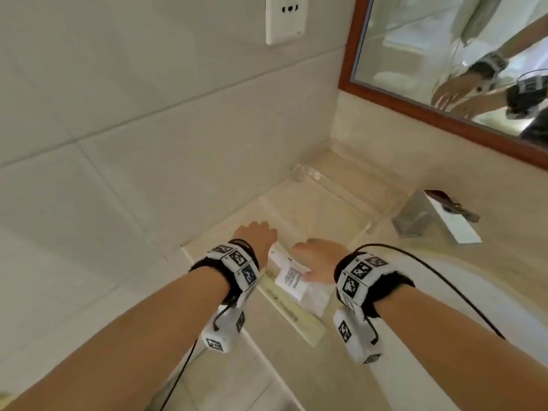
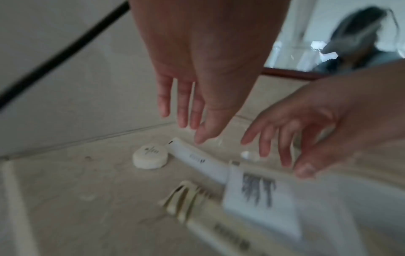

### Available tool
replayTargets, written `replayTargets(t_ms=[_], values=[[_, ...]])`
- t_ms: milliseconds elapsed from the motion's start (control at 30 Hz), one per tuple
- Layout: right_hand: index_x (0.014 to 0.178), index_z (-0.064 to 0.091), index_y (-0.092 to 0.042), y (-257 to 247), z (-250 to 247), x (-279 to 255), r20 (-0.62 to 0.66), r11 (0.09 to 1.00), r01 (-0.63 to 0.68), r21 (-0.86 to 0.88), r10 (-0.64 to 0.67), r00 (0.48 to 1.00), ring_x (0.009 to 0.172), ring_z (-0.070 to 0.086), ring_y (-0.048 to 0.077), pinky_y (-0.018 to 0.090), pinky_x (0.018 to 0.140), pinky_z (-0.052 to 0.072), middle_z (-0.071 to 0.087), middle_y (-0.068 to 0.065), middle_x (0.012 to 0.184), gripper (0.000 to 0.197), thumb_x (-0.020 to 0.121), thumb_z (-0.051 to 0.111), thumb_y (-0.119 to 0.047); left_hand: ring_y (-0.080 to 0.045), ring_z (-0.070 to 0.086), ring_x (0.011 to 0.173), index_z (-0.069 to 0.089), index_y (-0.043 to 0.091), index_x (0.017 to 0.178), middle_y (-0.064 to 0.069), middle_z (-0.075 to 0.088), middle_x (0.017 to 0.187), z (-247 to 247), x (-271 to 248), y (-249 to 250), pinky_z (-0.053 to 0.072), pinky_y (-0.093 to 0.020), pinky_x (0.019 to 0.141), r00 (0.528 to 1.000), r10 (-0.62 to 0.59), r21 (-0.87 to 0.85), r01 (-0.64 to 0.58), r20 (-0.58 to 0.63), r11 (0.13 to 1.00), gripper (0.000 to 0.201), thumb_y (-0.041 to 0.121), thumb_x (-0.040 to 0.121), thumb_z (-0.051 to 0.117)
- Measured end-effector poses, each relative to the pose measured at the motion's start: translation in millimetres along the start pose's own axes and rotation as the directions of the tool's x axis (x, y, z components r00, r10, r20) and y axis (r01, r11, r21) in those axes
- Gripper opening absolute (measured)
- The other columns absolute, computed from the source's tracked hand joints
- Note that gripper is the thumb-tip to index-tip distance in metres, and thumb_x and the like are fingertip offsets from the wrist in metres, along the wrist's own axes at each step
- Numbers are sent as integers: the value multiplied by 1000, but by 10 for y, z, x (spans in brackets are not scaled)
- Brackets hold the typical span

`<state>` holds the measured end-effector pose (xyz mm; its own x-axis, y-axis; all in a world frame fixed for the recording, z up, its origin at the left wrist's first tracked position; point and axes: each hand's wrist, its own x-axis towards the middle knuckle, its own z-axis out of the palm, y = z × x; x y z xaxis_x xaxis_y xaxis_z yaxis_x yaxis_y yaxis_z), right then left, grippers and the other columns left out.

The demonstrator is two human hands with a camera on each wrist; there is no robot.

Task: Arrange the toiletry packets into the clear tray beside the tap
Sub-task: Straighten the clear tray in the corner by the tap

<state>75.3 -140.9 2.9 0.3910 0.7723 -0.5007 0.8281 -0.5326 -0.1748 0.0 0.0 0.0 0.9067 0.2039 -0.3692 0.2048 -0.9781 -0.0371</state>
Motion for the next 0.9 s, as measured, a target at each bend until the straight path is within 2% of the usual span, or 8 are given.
replayTargets(t_ms=[133, 233, 333, 567, 700, 900], values=[[144, 26, -24, -65, 300, 44, -40, 992, 47, -119, -52, 998, 115, 51, 29, 40, 89, 50, 36, 10, 138, 66, 87, 59, -35, -26, 34, 132, 33, 15, 138, -7, 34, 145, 251, 111, 10, 38, -37, 103, 983, 183, 191, -183, 17, 964, 56, 5, 87, 52], [145, 21, -30, -81, 425, 117, -63, 982, 82, -171, -94, 994, 115, 48, 28, 40, 84, 53, 31, 9, 143, 72, 85, 60, -34, -26, 27, 137, 30, 15, 140, -7, 30, 149, 341, 226, 6, 33, -39, 108, 972, 235, 182, -230, -7, 956, 55, 8, 90, 50], [144, 19, -34, -119, 472, 143, -75, 987, 80, -140, -92, 993, 111, 50, 28, 38, 80, 53, 31, 10, 143, 72, 84, 60, -31, -25, 26, 138, 33, 16, 139, -5, 32, 149, 414, 310, 27, 31, -39, 111, 968, 249, 195, -242, -14, 951, 51, 12, 91, 51], [139, 30, -21, -169, 516, 225, -71, 994, -22, -103, 15, 997, 114, 48, 29, 39, 83, 50, 32, 13, 142, 60, 87, 60, -17, -25, 40, 124, 44, 13, 127, -5, 47, 134, 489, 425, 94, 36, -36, 102, 970, 239, 224, -223, -45, 949, 38, 16, 91, 52], [142, 27, -19, -231, 598, 219, -125, 996, -61, -61, 53, 991, 116, 44, 30, 39, 82, 48, 29, 14, 141, 67, 85, 59, -2, -27, 41, 122, 46, 10, 124, -7, 50, 130, 429, 433, 110, 34, -37, 103, 963, 268, 288, -245, -43, 926, 32, 15, 93, 48], [139, 29, -19, -136, 479, 99, -229, 998, -60, 22, 63, 971, 120, 42, 30, 40, 87, 52, 30, 14, 138, 66, 84, 60, 0, -24, 45, 120, 47, 15, 124, -4, 51, 129, 235, 381, 99, 35, -36, 103, 976, 213, 304, -187, -55, 934, 38, 12, 87, 56]])
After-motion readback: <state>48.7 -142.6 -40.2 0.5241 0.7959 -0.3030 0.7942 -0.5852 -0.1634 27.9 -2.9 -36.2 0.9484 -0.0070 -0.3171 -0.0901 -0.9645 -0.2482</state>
